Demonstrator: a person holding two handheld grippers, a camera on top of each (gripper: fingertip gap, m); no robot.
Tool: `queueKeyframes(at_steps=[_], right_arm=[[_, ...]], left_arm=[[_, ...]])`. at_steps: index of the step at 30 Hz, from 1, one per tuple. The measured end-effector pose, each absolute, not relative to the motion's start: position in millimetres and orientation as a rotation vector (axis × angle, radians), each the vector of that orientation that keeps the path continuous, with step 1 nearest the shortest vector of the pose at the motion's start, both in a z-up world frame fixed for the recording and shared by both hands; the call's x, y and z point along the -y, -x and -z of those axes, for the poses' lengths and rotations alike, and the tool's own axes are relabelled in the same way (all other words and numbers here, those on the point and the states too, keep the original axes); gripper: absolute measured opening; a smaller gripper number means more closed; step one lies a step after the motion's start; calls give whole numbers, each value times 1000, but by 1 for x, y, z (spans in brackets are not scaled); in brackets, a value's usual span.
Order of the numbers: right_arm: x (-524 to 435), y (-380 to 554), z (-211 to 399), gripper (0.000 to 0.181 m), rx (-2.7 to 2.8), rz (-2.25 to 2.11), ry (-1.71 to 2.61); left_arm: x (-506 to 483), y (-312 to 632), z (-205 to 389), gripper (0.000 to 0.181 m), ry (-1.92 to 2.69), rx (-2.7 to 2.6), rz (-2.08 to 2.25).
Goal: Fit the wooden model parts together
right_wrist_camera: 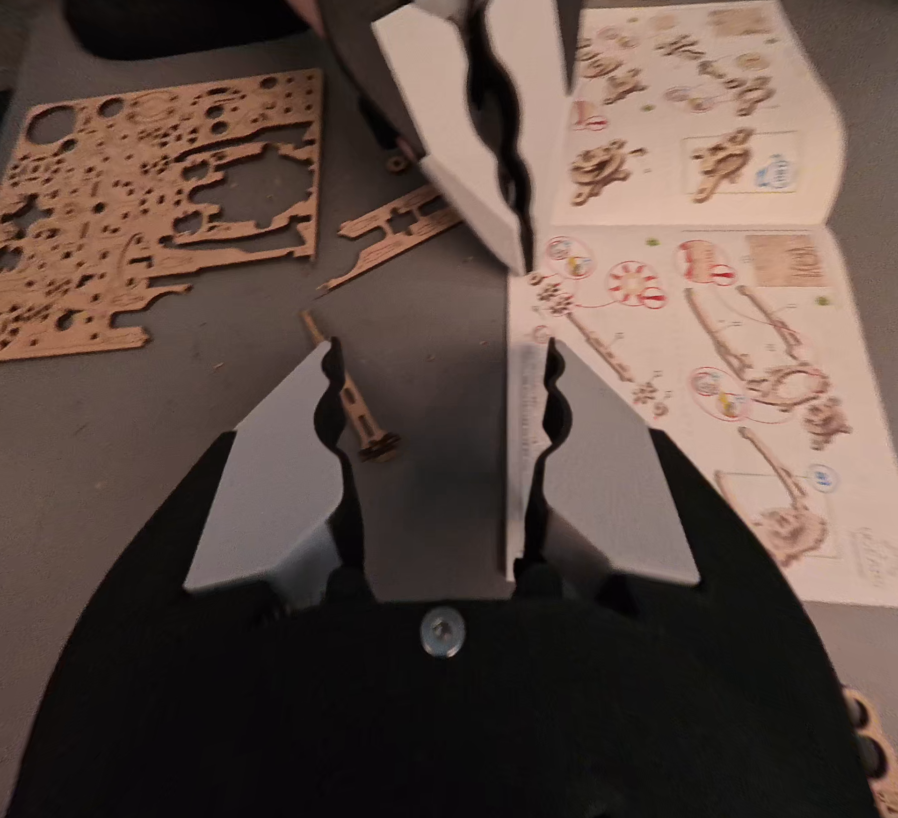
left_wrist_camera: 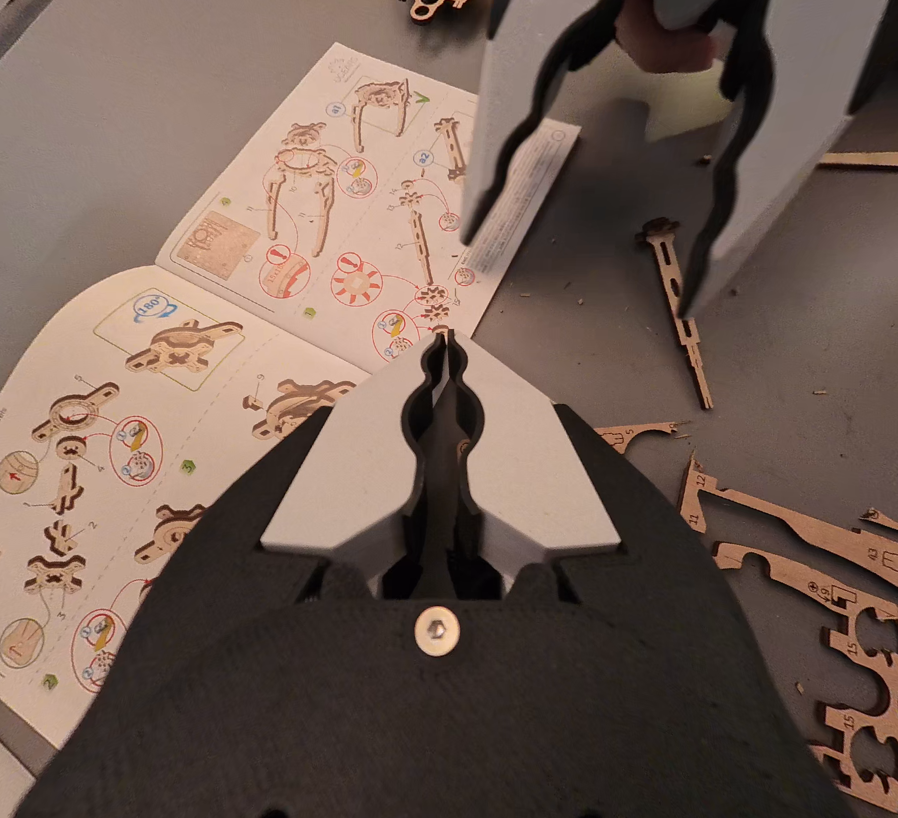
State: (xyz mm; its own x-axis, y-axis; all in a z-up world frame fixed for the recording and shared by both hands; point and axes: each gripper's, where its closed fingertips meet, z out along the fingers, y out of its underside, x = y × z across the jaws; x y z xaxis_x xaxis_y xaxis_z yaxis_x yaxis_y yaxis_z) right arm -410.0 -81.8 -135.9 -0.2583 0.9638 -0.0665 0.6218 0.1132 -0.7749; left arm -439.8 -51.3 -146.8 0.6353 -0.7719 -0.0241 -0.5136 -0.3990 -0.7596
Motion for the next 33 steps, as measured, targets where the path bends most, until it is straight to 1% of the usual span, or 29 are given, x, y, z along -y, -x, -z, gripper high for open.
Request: queueKeyframes(at_steps=[2, 12, 14, 15, 17, 21, 24, 26, 27, 28, 30, 33], right_arm=[[68, 414, 138, 85, 1881, -927, 1585], [76, 415, 143, 84, 1918, -956, 1590], [88, 412, 142, 81, 1971, -1015, 1559], [95, 411, 139, 75, 1993, -1060, 1540], [92, 413, 138, 74, 1971, -1045, 1536], [76, 416, 143, 81, 1922, -946, 1573], [85, 415, 143, 84, 1959, -980, 1556], [99, 412, 142, 81, 2016, -1041, 1513], [104, 411, 141, 76, 2040, -1053, 1496], [101, 412, 142, 75, 2033, -1020, 1493], [88, 415, 142, 77, 1983, -949, 1503], [82, 418, 138, 80, 1922, -976, 1530]], left_arm=[[51, 440, 147, 0, 2088, -1001, 428], [53, 439, 147, 2, 2083, -1011, 430], [53, 439, 147, 2, 2083, -1011, 431], [53, 439, 147, 2, 2084, -1010, 431], [53, 439, 147, 2, 2084, -1011, 431], [53, 439, 147, 2, 2084, -1010, 433], [53, 439, 147, 2, 2085, -1010, 434], [53, 439, 147, 2, 2085, -1009, 434], [53, 439, 147, 2, 2085, -1009, 434], [53, 439, 147, 2, 2085, -1009, 434], [53, 439, 147, 2, 2085, -1009, 434], [53, 439, 147, 2, 2084, -1010, 433]])
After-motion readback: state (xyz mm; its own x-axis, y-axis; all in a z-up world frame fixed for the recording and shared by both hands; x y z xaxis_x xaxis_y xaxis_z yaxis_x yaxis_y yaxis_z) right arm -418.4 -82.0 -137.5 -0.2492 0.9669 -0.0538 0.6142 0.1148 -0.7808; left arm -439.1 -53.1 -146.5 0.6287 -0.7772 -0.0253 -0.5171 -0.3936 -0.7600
